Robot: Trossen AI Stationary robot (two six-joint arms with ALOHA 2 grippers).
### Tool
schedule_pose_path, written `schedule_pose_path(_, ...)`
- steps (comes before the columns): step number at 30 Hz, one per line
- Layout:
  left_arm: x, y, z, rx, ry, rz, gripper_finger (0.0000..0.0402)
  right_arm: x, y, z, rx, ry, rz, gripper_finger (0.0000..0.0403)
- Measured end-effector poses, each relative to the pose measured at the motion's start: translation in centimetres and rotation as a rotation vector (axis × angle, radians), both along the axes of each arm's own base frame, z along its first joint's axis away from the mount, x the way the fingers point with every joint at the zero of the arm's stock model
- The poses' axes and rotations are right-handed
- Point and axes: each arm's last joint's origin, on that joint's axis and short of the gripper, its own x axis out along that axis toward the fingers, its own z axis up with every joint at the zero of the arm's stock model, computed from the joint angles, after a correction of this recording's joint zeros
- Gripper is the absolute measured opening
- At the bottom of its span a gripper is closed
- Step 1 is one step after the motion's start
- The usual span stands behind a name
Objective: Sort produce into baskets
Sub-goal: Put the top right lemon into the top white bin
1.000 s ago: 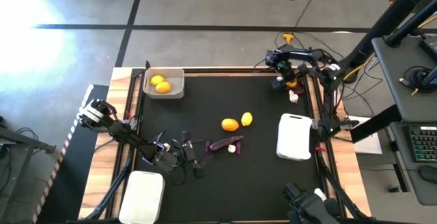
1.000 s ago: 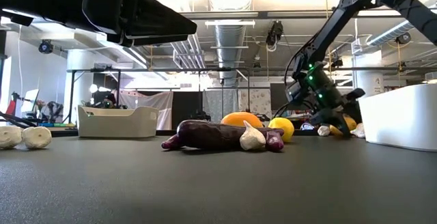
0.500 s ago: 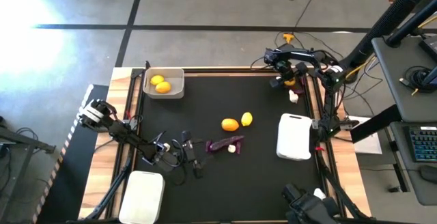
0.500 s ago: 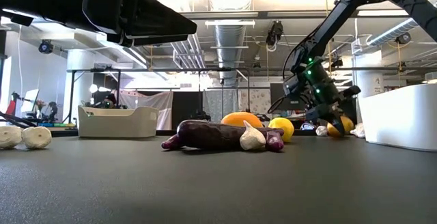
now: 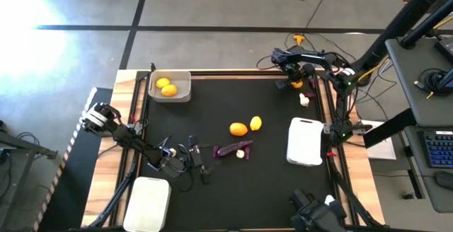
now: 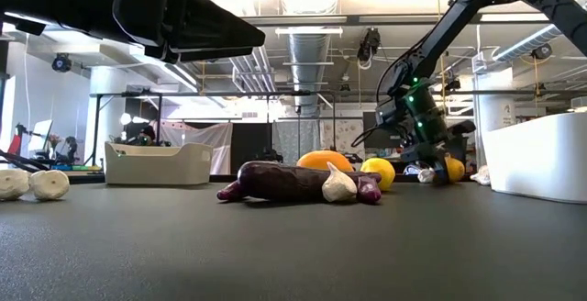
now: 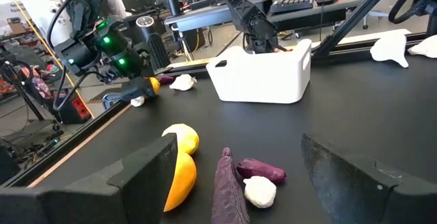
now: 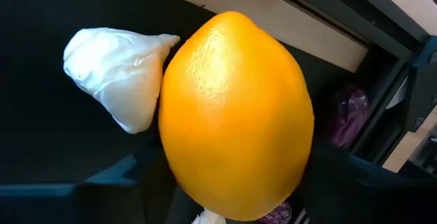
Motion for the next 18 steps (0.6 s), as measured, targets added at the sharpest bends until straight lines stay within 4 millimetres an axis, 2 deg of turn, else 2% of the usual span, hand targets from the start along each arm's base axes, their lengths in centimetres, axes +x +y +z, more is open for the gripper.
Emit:
schedule_pose_path(2,0.0,0.0,0.0,0.0,0.0,0.0,0.0294,0.2,0.1,0.0,0.0,0.0,0.006,0.0209)
schedule_pose_path(9,0.1,0.1,0.0,0.003,0.002,0.004,0.0294,1.6,2.0,1.0,0.078,0.033,0.111,0.0207)
schedule_pose_path(14,0.3,0.5,-0.3,0.002,0.006,0.021,0.0294,3.1,5.5,3.3,0.139,0.09,0.206,0.0216)
schedule_pose_path(18,0.8,1.1,-0.5,-0.007,-0.005,0.046,0.0294,5.7,9.2,4.6,0.134,0.029,0.323,0.0215)
